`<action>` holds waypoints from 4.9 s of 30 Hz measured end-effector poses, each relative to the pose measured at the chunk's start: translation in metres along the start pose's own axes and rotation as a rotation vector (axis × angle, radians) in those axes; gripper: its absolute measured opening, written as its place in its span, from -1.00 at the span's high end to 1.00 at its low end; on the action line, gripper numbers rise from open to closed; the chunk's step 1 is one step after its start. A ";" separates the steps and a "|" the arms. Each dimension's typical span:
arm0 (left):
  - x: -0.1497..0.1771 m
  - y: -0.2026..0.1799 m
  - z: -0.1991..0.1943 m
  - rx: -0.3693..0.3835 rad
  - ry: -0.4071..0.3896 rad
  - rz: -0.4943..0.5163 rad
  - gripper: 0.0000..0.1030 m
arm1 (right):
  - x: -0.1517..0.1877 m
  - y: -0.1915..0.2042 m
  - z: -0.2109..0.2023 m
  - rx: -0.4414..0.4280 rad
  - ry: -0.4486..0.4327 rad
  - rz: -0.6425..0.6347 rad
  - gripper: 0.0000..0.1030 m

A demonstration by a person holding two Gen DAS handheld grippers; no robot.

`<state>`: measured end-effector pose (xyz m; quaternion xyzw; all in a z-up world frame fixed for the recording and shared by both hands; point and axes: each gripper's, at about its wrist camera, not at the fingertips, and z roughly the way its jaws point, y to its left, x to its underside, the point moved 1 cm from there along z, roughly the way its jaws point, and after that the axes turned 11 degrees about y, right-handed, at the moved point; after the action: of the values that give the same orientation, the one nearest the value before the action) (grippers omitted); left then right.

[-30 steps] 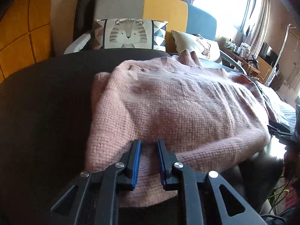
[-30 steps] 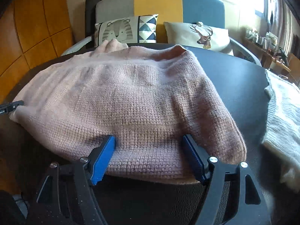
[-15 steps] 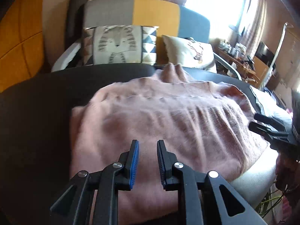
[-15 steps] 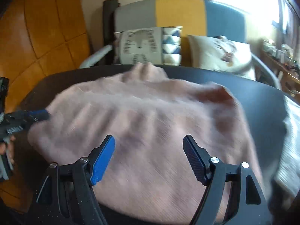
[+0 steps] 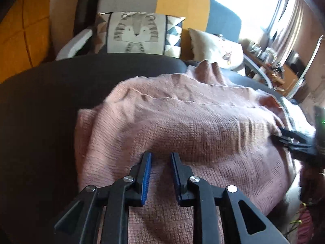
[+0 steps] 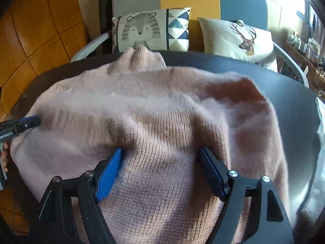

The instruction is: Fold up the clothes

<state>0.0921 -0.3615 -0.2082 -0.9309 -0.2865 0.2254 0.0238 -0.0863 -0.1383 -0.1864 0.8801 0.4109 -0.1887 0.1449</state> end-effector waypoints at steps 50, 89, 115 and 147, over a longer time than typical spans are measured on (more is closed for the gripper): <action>-0.031 0.011 -0.003 0.013 -0.020 -0.176 0.40 | -0.006 -0.045 0.029 0.033 -0.057 0.090 -0.74; 0.036 0.047 -0.037 -0.203 0.030 -0.326 0.39 | 0.028 -0.045 0.004 0.111 -0.020 0.097 -0.90; 0.122 0.029 -0.042 -0.052 0.040 -0.195 0.31 | 0.114 -0.023 -0.019 0.130 -0.021 0.164 -0.96; 0.077 0.014 -0.031 0.010 0.031 -0.068 0.37 | 0.090 -0.017 0.000 0.105 0.062 0.011 -0.99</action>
<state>0.1698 -0.3288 -0.2142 -0.9239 -0.3162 0.2115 0.0407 -0.0458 -0.0678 -0.2293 0.8942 0.3996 -0.1820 0.0868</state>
